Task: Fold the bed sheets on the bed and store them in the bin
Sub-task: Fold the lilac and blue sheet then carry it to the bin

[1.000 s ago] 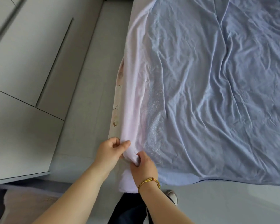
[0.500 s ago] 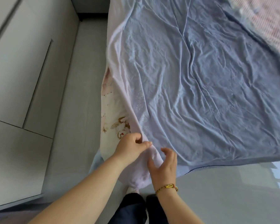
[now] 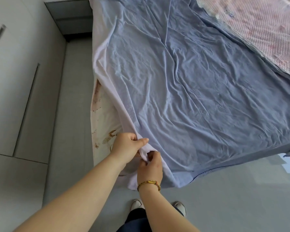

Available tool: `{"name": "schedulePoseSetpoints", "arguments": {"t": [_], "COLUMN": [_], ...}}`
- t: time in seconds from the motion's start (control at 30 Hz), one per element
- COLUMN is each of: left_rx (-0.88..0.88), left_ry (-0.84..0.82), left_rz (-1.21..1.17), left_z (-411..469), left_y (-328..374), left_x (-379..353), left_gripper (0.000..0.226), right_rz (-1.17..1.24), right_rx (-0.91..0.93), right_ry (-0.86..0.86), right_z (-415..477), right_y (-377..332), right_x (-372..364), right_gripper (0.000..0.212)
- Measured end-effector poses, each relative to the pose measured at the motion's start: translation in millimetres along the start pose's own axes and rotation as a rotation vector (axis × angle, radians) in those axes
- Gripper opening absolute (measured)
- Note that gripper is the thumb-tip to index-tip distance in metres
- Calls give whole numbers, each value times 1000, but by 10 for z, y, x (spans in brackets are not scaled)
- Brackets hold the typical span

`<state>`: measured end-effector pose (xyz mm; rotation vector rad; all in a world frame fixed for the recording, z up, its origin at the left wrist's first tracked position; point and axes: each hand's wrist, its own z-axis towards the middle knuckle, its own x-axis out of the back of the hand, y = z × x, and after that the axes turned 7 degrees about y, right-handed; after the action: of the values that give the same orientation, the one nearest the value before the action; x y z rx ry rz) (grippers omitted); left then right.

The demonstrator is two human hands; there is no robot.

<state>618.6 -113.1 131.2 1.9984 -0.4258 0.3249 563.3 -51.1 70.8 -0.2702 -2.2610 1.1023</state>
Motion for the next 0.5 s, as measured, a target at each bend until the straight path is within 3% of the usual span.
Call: {"name": "schedulePoseSetpoints", "arguments": {"t": [0.1, 0.2, 0.37, 0.43, 0.5], "left_rx": [37, 143, 266, 281, 219], "left_ry": [-4, 0, 145, 172, 199], "left_rz": [-81, -277, -455, -412, -76], "left_z": [-25, -41, 106, 117, 92], "left_y": [-13, -54, -290, -437, -591], "left_x": [24, 68, 350, 401, 390], "left_gripper": [31, 23, 18, 19, 10], "right_rz": [-64, -301, -413, -517, -621], "right_rx": [-38, -37, -52, 12, 106], "right_ry": [-45, -156, -248, -265, -320], "right_z": [86, 154, 189, 204, 194], "right_y": [176, 342, 536, 580, 553], "right_x": [91, 222, 623, 781, 927], "right_gripper": [20, 20, 20, 30, 26]}}
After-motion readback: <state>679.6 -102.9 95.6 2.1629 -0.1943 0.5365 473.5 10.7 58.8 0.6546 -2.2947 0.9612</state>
